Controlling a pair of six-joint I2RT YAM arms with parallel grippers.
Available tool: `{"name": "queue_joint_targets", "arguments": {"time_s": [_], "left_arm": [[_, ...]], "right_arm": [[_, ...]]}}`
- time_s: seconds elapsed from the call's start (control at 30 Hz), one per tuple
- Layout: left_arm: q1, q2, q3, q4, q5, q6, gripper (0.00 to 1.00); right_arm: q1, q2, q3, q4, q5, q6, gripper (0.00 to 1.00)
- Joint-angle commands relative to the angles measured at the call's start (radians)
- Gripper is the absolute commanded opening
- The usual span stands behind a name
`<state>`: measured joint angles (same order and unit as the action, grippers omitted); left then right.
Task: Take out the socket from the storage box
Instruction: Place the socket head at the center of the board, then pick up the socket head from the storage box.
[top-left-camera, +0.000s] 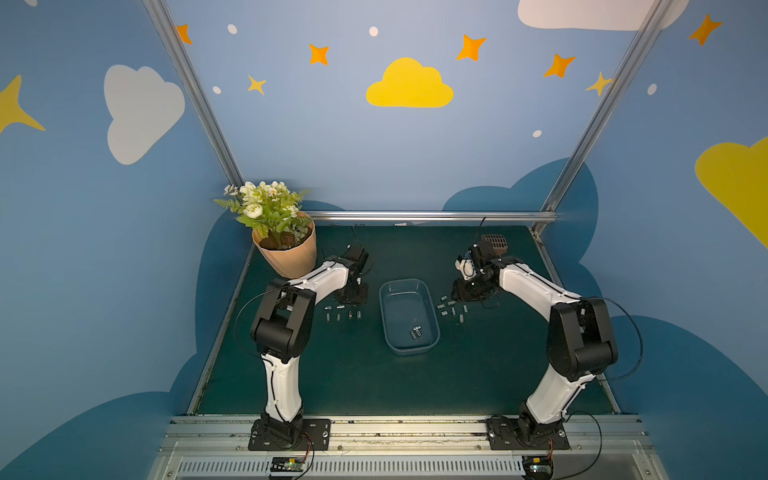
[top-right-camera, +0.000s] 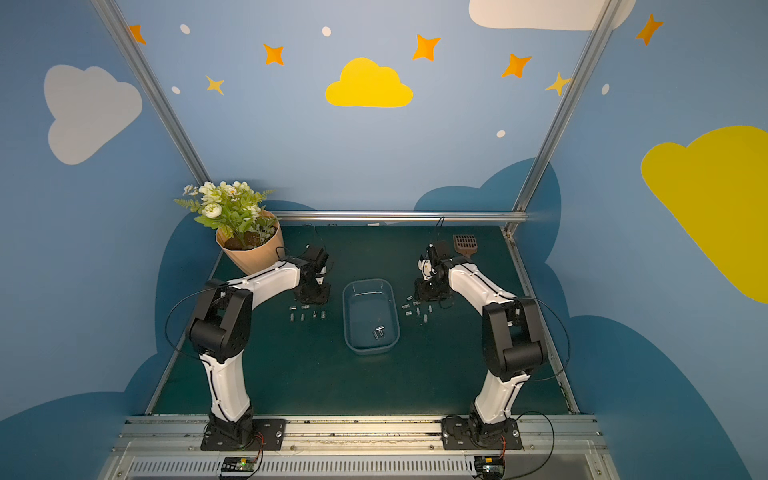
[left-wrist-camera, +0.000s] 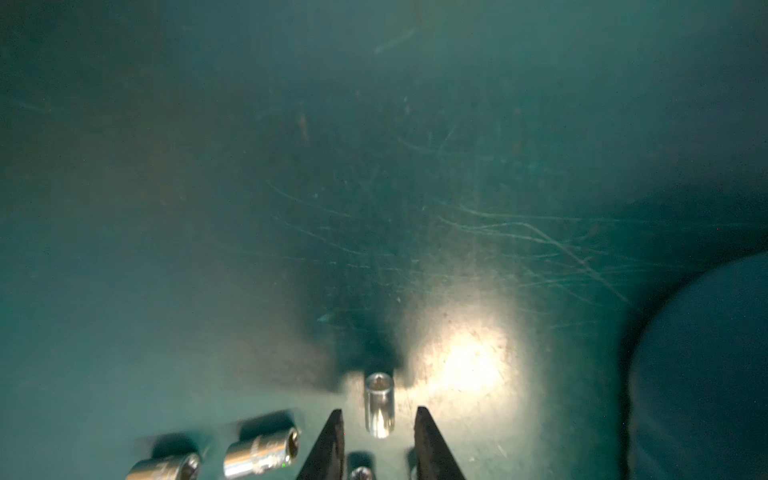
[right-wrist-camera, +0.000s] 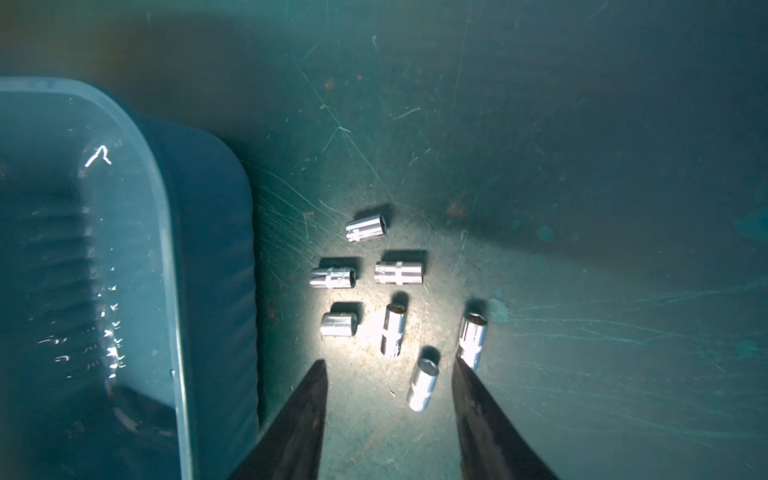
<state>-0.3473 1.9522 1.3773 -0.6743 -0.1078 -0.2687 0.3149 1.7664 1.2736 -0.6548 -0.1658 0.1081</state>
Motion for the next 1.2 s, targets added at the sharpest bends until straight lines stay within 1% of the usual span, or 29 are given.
{"name": "queue_joint_targets", "arguments": {"time_s": [0.0,0.2,0.33,0.43,0.53,0.77,1.0,1.17], "left_arm": [[0.005,-0.064,0.024,-0.026,0.003,0.003,0.32],[0.003,-0.155,0.012,-0.023,0.01,-0.013,0.34],[0.002,-0.24,-0.043,0.011,0.038,-0.031,0.39],[0.002,-0.301,-0.089,0.042,0.079,-0.033,0.41],[0.002,-0.348,-0.135,0.072,0.118,-0.049,0.43],[0.002,-0.438,-0.231,0.14,0.134,-0.102,0.46],[0.002,-0.49,-0.289,0.178,0.151,-0.137,0.47],[0.002,-0.519,-0.308,0.178,0.143,-0.139,0.48]], "right_arm": [[-0.007,-0.021,0.003,-0.018,0.008,-0.002,0.5],[-0.004,-0.055,0.023,-0.038,-0.014,-0.036,0.5],[0.005,-0.094,0.044,-0.062,-0.017,-0.054,0.5],[0.024,-0.122,0.046,-0.074,-0.02,-0.062,0.5],[0.055,-0.148,0.031,-0.081,-0.02,-0.068,0.5],[0.156,-0.179,0.029,-0.124,-0.008,-0.077,0.51],[0.236,-0.209,0.037,-0.138,-0.007,-0.065,0.51],[0.292,-0.223,0.034,-0.146,0.007,-0.064,0.51]]}}
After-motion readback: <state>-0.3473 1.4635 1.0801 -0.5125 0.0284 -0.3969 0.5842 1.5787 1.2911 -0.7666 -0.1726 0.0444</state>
